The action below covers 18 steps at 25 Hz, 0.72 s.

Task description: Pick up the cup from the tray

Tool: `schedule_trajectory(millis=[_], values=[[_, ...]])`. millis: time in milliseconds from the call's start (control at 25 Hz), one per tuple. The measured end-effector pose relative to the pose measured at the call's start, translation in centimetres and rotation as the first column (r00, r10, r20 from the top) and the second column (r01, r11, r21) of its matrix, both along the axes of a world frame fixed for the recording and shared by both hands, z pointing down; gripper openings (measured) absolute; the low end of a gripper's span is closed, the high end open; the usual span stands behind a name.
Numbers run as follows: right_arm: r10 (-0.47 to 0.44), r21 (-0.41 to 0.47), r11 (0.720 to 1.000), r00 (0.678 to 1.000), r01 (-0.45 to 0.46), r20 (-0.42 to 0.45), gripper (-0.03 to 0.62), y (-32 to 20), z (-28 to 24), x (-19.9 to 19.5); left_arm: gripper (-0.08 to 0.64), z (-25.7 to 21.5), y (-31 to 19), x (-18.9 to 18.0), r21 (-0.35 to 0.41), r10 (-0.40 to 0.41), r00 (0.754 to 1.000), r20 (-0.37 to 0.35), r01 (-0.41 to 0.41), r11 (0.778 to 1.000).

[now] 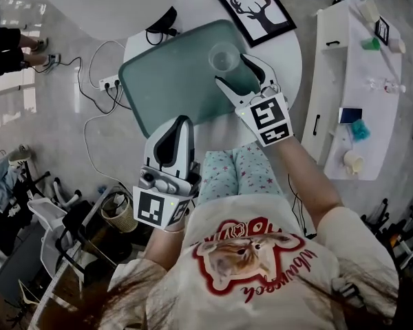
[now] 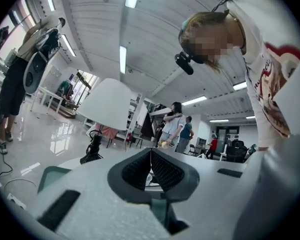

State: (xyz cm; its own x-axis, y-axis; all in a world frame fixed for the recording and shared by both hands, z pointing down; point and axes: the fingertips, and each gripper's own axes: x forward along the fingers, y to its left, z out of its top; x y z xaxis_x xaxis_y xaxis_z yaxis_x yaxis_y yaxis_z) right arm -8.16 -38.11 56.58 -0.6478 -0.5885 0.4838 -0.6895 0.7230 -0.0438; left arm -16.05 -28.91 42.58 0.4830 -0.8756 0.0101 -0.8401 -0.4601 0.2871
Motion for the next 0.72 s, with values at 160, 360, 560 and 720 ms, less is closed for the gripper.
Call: schedule_trajectory(millis=[160,360,560,720], values=[[-0.025,-0.010,1.000,0.999,0.025,-0.025,0.307,-0.6,0.7,-0.5,0.014,0.2,0.1,-0.1,-0.007,0.000,1.000,-0.003,0.000,1.000],[-0.038,-0.030,0.999,0.999,0.037,-0.008,0.321,-1.1,1.0,-1.3,0.015,0.3,0.1,-0.1,-0.009,0.000,1.000,0.003,0.000,1.000],[-0.040,-0.044,0.998,0.999,0.039,-0.014,0.321,-1.9,1.4,-1.6,0.014,0.9,0.5,0.1,-0.027,0.001,1.000,-0.005,-0.001,1.000],[-0.072,-0.058,0.996,0.997,0.070,-0.031,0.319,-1.9,1.6,-1.9,0.014,1.0,0.7,0.5,-0.039,0.012,1.000,-0.019,-0.012,0.999]])
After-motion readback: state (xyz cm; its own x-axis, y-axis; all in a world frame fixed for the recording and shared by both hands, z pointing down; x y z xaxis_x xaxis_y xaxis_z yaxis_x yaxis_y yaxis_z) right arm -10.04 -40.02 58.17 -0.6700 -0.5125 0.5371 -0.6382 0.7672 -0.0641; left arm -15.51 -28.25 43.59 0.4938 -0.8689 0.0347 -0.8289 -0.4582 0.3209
